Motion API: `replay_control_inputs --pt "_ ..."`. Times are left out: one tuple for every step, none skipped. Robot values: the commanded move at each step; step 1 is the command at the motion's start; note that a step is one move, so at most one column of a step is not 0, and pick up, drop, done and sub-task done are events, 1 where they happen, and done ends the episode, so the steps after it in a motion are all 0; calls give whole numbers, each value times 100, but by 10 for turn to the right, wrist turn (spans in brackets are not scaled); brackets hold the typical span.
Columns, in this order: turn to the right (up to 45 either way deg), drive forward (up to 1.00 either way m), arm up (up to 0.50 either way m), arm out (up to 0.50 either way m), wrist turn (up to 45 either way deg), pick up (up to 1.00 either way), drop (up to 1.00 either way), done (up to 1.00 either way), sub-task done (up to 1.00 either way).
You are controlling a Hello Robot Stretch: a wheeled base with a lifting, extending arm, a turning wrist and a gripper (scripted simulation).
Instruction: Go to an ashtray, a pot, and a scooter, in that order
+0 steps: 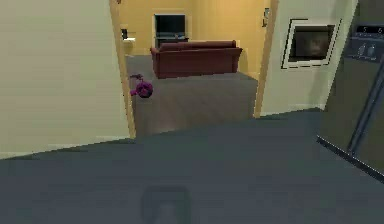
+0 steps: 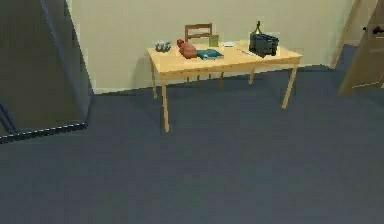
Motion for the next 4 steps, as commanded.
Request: replay_control_inputs --pt "0 100 0 0 0 0 0 0 0" --pt "0 100 0 0 0 0 0 0 0" --pt "0 100 0 0 0 0 0 0 0" --pt "0 65 0 0 0 0 0 0 0"
